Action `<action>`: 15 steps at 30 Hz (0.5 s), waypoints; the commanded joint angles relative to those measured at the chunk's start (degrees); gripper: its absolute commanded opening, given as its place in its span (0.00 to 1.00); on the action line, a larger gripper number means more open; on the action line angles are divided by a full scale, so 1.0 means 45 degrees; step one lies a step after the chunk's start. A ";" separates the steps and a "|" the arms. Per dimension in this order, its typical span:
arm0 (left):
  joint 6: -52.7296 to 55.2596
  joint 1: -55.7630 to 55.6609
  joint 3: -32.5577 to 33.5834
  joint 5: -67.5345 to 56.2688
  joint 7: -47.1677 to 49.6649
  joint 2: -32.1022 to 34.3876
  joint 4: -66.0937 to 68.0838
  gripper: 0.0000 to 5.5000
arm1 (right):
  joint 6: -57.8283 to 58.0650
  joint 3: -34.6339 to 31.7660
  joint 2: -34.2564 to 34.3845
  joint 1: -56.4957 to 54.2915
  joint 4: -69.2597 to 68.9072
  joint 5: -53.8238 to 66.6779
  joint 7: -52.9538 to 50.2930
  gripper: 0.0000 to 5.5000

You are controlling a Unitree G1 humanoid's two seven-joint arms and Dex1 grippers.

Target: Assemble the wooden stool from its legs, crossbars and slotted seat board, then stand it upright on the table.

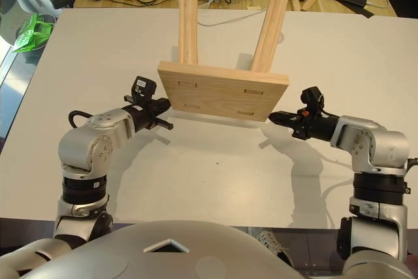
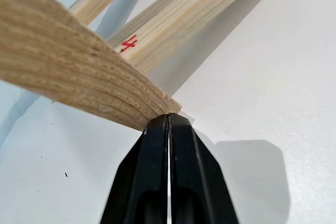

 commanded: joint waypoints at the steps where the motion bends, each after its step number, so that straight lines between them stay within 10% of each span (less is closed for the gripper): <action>1: 0.0603 -0.0247 0.0307 -0.1271 -0.0442 -0.0884 -0.0714 0.00 | 0.0175 -0.0012 0.0431 -0.0161 -0.0967 0.1012 0.0179 0.00; 15: 0.2446 -0.1035 0.2369 -0.3070 -0.0805 -0.1970 -0.2177 0.00 | 0.2119 -0.1221 0.0756 -0.0508 -0.3084 0.2945 -0.0144 0.00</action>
